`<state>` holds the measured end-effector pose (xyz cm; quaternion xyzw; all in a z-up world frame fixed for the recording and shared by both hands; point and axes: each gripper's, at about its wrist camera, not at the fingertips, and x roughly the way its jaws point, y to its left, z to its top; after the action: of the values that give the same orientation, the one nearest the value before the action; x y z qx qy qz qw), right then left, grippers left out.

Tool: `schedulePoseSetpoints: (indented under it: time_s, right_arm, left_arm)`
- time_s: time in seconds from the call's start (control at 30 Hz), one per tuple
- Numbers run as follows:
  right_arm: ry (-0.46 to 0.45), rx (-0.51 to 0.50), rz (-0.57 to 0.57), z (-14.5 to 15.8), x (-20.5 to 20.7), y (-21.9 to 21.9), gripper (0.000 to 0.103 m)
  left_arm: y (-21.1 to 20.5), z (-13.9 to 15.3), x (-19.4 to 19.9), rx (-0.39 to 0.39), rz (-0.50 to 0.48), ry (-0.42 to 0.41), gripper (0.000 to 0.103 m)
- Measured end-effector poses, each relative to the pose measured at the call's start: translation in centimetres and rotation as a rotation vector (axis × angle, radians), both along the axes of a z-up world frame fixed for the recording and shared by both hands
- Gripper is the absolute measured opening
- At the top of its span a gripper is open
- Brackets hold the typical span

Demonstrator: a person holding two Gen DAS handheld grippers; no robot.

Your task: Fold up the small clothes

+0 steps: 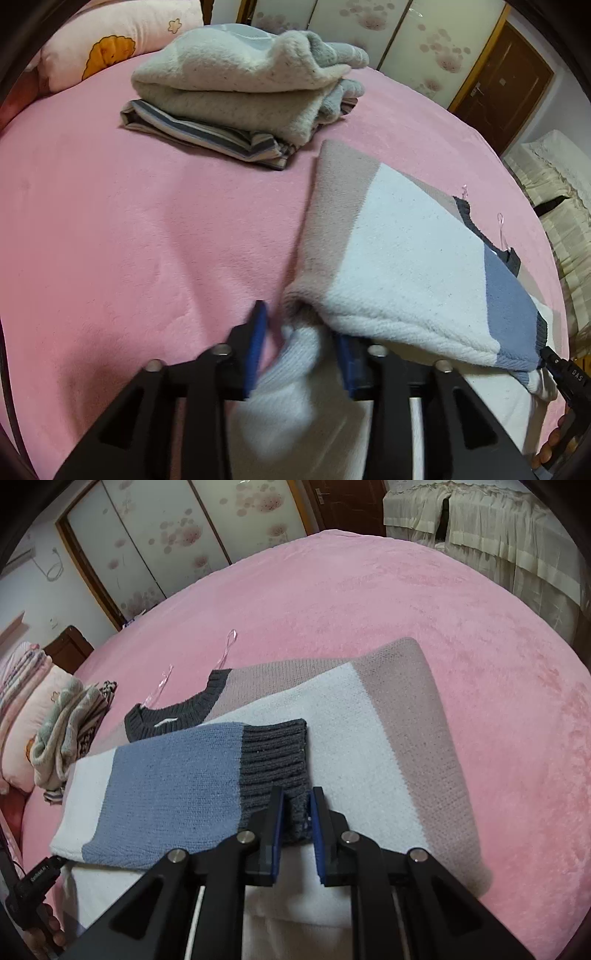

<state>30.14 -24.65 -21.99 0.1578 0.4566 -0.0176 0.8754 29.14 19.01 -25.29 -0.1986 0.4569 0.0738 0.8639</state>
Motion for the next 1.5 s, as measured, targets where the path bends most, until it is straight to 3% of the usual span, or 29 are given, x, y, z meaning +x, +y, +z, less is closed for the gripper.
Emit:
schedulePoseSetpoints:
  time_s: [0.1,0.37,0.67,0.8,0.97,1.23,1.5]
  right_arm:
    - [-0.026,-0.024,0.001,1.7,-1.1,0.1,0.018]
    - [-0.099,-0.081,0.045,6.6,-6.4,1.3,0.018]
    - [-0.189,-0.095,0.085,12.6,-14.4,2.5,0.019]
    - [-0.244,-0.127,0.089,15.1,-18.0,2.5,0.036]
    - [-0.302,-0.124,0.100,17.4,-21.7,2.6,0.040]
    - [-0.350,-0.151,0.150,18.6,-26.4,3.5,0.045]
    - [-0.346,-0.191,0.205,16.3,-30.4,4.1,0.046]
  left_arm:
    - [0.8,1.3,-1.7,0.012,0.009,-0.026,0.062]
    - [1.4,6.8,-7.1,0.136,-0.001,-0.084,0.075]
    - [-1.1,13.4,-13.4,0.141,-0.081,-0.164,0.083]
    - [-2.4,16.1,-16.1,0.143,-0.116,-0.206,0.088]
    - [-4.3,19.3,-19.5,0.156,-0.158,-0.267,0.098]
    - [-6.2,21.4,-23.6,0.136,-0.207,-0.322,0.101]
    - [-5.6,19.2,-26.6,0.081,-0.219,-0.353,0.101]
